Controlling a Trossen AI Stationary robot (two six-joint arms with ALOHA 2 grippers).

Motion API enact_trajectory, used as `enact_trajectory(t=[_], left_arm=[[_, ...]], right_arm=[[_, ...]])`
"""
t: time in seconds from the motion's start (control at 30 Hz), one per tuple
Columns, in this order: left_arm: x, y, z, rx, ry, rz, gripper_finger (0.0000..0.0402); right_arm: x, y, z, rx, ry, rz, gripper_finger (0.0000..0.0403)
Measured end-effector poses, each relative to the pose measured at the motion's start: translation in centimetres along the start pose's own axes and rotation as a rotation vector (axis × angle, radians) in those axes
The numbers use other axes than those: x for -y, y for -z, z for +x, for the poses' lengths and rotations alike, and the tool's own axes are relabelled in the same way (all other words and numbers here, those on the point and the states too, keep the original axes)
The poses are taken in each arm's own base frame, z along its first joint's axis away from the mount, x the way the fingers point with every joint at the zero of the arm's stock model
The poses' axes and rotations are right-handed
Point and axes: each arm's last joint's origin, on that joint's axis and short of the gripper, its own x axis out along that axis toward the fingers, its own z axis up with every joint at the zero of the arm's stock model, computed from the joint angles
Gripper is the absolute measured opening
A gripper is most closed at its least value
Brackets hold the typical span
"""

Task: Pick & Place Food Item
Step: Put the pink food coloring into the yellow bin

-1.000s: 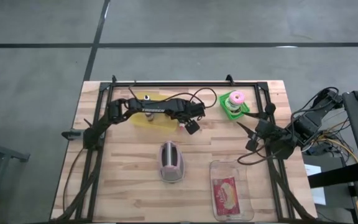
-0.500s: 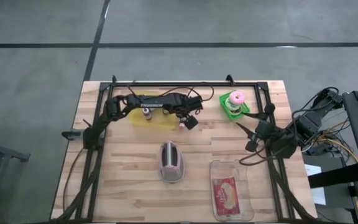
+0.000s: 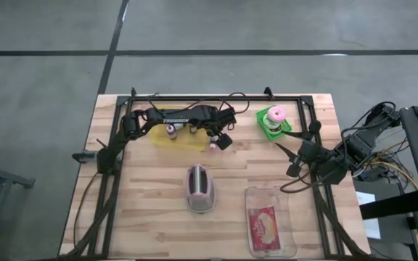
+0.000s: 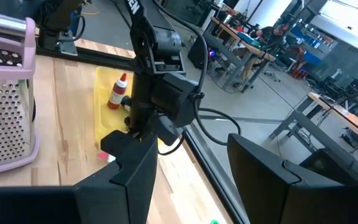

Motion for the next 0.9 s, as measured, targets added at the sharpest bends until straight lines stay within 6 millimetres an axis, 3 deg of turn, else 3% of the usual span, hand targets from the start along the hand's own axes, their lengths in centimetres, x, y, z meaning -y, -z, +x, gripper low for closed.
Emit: enact_trajectory(t=[0.37,0.57,0.67,0.9], left_arm=[[-0.5,1.1,-0.1,-0.101,-0.072,-0.004,0.0292],[0.0,0.7,-0.1,-0.087,0.045,0.045,0.0278],[0.2,1.6,1.1,-0.169,0.086,0.084,0.0278],[0.5,2.0,2.1,-0.176,0.098,0.109,0.0277]], right_arm=[[0.0,0.0,0.0,0.000,0.000,-0.015,0.0192],[0.0,-0.1,0.0,0.003,0.000,-0.016,0.0192],[0.1,-0.2,0.0,0.004,0.001,-0.013,0.0192],[0.5,-0.9,-0.2,0.016,0.000,-0.014,0.0192]])
